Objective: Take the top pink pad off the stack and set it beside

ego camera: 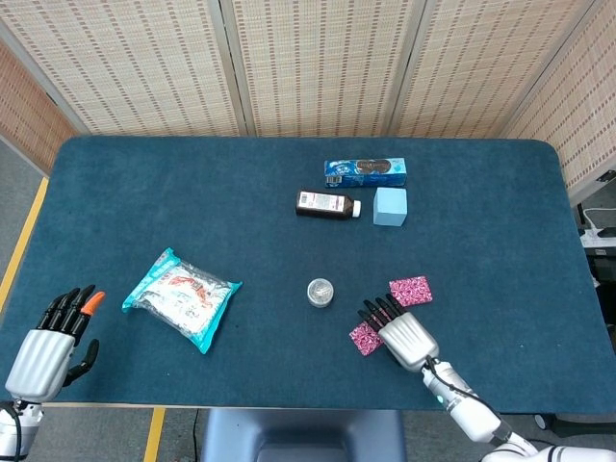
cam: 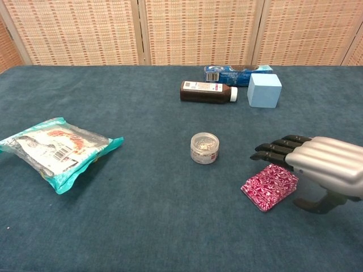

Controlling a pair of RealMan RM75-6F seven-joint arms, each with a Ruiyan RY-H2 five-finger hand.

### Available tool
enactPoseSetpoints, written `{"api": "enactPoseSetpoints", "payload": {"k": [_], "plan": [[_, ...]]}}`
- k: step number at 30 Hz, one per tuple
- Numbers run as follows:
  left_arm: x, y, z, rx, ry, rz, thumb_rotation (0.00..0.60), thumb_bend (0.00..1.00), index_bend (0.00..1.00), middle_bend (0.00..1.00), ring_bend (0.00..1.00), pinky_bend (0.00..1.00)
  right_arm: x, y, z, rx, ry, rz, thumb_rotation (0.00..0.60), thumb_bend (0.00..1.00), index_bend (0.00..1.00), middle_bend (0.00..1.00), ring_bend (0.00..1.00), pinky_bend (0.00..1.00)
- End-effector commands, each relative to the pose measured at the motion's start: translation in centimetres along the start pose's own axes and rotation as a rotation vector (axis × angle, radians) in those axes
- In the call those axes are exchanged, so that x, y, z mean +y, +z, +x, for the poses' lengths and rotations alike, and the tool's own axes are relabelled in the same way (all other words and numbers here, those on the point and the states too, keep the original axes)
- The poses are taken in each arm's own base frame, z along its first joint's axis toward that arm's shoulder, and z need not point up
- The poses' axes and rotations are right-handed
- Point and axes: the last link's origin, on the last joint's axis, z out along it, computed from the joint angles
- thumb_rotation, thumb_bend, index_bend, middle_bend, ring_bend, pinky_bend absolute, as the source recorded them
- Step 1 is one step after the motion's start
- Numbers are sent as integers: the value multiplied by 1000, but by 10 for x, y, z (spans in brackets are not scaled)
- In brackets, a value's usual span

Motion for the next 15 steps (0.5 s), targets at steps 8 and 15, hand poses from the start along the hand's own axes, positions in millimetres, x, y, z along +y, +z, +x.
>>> {"api": "enactPoseSetpoints", "payload": {"k": [8, 15], "plan": [[1, 1, -2, -13, -2, 7, 600, 531, 0, 0, 0, 113, 52, 7, 27, 70, 44, -163, 600, 309, 0, 0, 0, 0], [4, 1, -6, -35, 2, 3, 600, 530, 0, 0, 0, 113, 76, 28, 22, 46, 21, -240, 600, 309, 35, 0, 0, 0]]}}
